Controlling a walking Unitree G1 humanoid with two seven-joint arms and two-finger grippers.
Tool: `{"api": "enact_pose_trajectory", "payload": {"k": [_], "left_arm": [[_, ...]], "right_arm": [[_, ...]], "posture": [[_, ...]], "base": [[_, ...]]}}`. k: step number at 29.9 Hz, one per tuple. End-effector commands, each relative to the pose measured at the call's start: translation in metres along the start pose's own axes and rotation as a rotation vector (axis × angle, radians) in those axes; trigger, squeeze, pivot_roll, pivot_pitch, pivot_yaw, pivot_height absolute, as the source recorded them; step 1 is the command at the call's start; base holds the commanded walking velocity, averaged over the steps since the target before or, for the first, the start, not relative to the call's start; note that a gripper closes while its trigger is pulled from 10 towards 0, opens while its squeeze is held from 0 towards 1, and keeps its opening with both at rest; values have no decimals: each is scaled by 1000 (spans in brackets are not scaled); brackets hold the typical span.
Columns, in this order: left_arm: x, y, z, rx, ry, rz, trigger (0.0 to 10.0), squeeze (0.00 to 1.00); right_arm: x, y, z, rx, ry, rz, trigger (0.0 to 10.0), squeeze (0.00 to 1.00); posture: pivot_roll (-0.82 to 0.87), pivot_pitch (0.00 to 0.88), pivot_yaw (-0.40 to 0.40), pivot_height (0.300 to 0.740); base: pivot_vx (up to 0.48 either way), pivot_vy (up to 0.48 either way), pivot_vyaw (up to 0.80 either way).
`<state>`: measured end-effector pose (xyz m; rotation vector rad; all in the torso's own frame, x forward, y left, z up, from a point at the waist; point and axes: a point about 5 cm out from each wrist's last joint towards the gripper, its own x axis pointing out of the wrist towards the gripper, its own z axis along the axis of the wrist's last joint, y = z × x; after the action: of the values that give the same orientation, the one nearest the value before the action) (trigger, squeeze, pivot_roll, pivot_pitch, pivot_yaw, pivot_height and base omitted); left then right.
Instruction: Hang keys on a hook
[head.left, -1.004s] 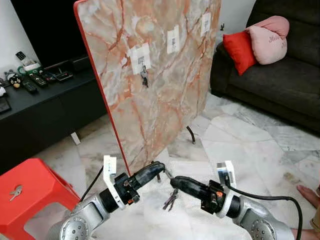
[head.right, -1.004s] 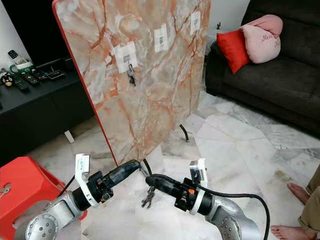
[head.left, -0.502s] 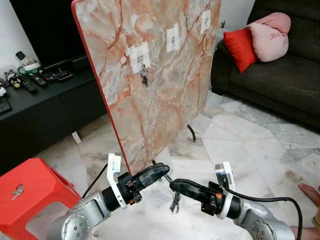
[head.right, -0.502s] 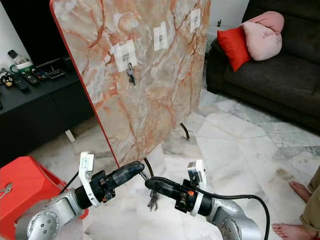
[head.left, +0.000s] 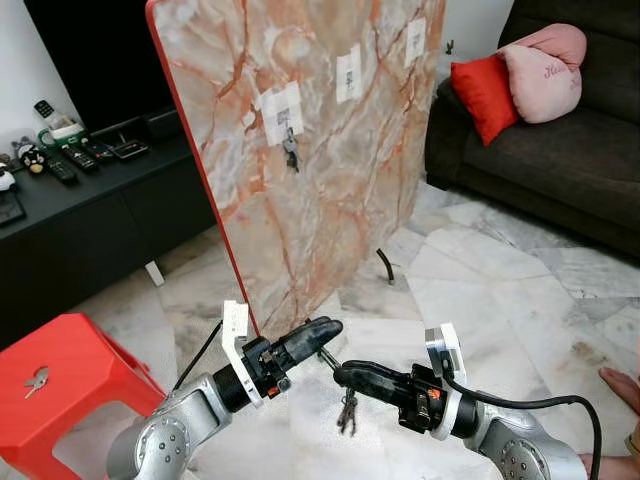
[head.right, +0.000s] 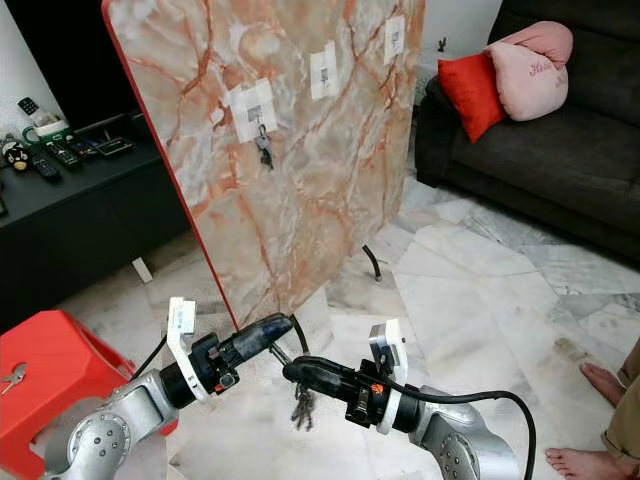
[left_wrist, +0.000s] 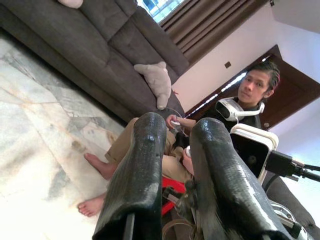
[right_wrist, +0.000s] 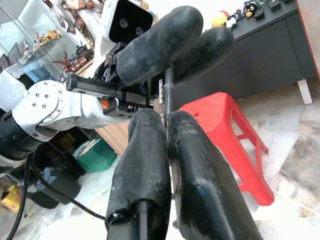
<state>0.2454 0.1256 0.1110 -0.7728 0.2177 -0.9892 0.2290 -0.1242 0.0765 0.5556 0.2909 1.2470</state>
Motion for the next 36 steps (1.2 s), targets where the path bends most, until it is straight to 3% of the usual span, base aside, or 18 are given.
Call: {"api": "enact_pose_trajectory", "payload": {"k": [1,15,24,36], "left_arm": [[-3,1,1,28,35,12,10000,0],[-19,5,3,2,60,36,10000,0],[-19,-10,2,-60,42,-110,10000,0],[-15,-16,-5,-90,67,-145,10000,0]], "right_arm": [[3,3,5,-37,-1,17,10000,0],[3,1,8,-54,-1,7,10000,0],[2,-2,13,-69,-10,-5,10000,0],[5,0,16,-74,-20,25,10000,0]], "posture": [[33,0,23,740],[41,0,25,740],[36,0,27,740],[34,0,26,740]], "base": [[0,0,0],[0,0,0],[0,0,0],[0,0,0]]}}
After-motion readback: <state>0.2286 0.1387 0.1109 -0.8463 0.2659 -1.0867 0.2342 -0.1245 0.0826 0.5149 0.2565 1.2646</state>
